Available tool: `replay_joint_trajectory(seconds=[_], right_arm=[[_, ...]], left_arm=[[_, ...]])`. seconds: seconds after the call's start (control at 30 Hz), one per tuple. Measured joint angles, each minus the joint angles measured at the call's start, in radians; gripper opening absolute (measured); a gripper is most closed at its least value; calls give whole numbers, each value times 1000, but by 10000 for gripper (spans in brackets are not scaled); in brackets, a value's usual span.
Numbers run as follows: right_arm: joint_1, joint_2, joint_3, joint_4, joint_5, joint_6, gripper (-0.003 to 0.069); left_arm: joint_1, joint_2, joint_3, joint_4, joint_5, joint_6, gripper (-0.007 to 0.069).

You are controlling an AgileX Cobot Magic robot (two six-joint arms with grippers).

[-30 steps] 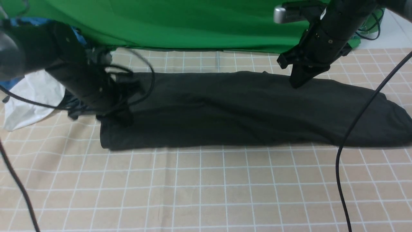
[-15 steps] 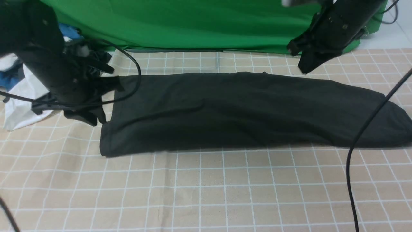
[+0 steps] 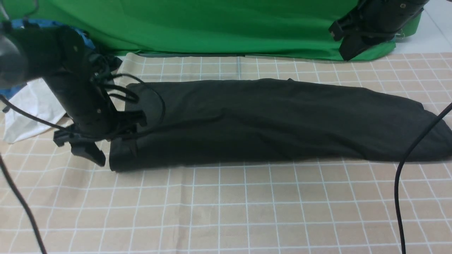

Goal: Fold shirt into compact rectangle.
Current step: 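Pull the folded dark garment lengthwise by its ends to straighten it flat on the table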

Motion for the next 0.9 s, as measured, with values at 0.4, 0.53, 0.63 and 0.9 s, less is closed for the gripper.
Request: replay_joint_trajectory(seconds=[0.4, 0.53, 0.63, 0.9], right_arm=[[-3, 0, 0, -57, 0, 4, 46], [-72, -3, 3, -106, -1, 73, 46], [-173, -16, 61, -95, -8, 107, 46], [-425, -21, 374, -86, -66, 173, 247]], left_arm=[[0, 25, -9, -69, -15, 109, 90], [0, -12, -4, -46, -3, 125, 36], [5, -76, -1, 8, 27, 110, 31], [8, -131, -1, 99, 67, 76, 31]])
